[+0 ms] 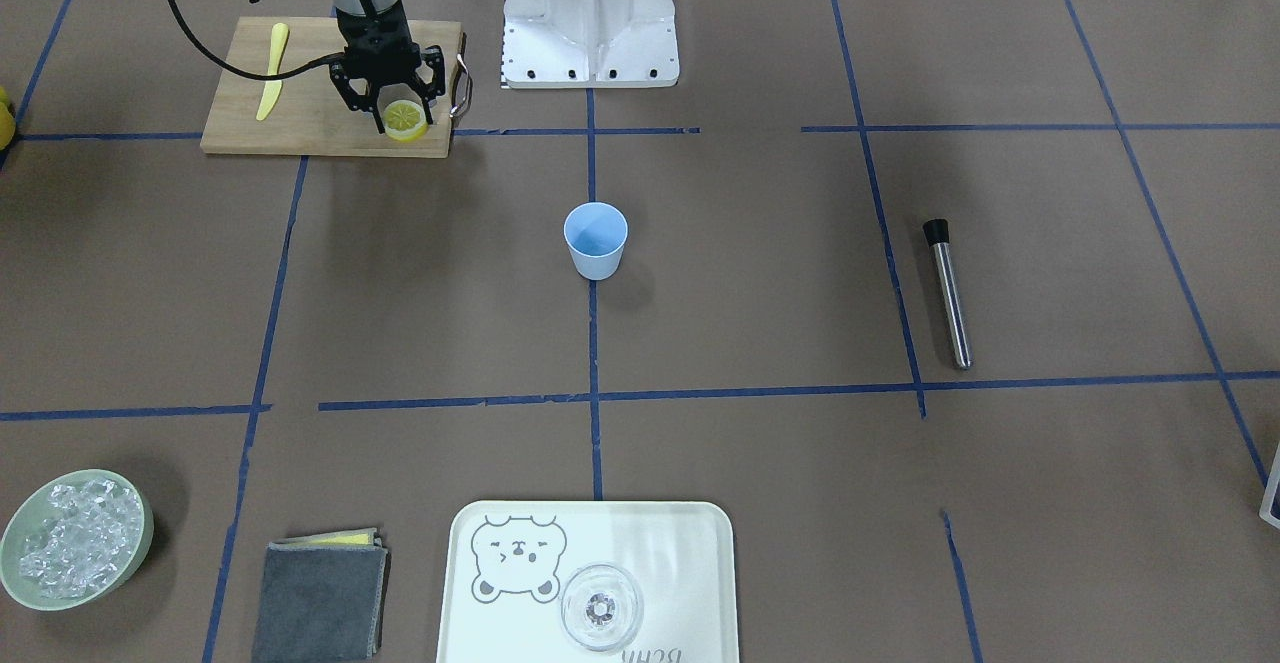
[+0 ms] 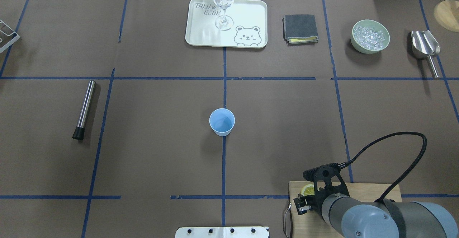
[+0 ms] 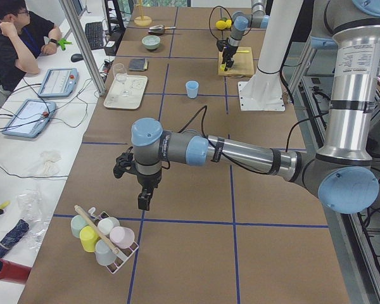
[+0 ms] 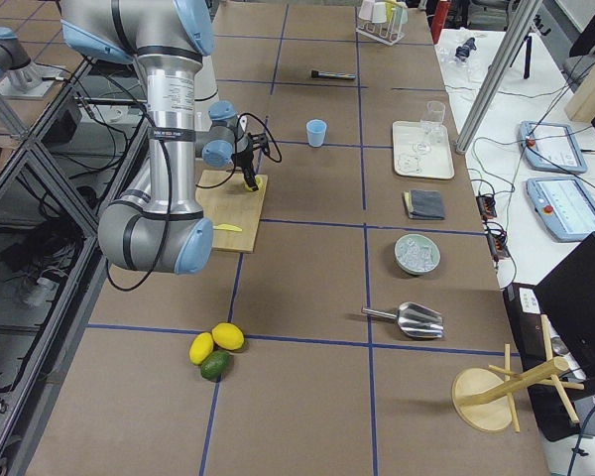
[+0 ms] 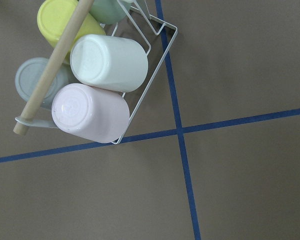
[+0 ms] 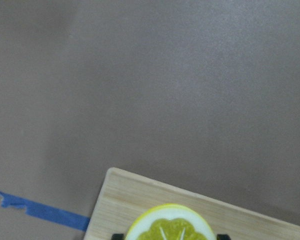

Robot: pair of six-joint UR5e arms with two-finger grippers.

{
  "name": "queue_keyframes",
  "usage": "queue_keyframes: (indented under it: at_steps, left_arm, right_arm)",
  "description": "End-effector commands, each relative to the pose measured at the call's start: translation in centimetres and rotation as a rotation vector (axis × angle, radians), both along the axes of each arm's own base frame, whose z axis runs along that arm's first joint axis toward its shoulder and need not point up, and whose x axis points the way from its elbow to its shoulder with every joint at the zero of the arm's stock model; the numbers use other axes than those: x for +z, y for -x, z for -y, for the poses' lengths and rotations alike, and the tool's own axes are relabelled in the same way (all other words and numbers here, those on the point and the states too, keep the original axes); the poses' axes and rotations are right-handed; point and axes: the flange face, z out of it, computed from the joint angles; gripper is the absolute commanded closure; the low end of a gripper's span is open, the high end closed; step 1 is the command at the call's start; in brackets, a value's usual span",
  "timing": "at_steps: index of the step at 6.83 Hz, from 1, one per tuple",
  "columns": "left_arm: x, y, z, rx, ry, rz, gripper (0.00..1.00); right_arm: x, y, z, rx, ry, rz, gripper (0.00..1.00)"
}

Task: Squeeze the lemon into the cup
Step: 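Close the right gripper on the lemon slice and lift it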

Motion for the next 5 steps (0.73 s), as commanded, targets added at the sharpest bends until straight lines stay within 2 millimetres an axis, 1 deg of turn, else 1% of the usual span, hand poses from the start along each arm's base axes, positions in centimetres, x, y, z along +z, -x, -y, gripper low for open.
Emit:
queue_keyframes:
  at_steps: [1,2,3,5]
  left_arm:
    - [0.0,0.0,0.0,0.0,0.001,-0.001,0.0]
    - [0.1,0.0,0.0,0.0,0.001,0.0,0.0]
    - [0.0,0.0,0.0,0.0,0.001,-0.001,0.0]
    - [0.0,0.0,0.0,0.0,-0.001,-0.002,0.0]
  right_arm:
    - [-0.3,-0.3,0.3,0.005,0.001,0.007,0.47]
    - [-0.6,-0.6,0.7,0.014,0.001,0.013,0.47]
    - [-1.0,-1.4,1.1,0.023,0.0,0.02,0.47]
    - [-1.5,-1.8,1.8,0.037,0.0,0.031,0.47]
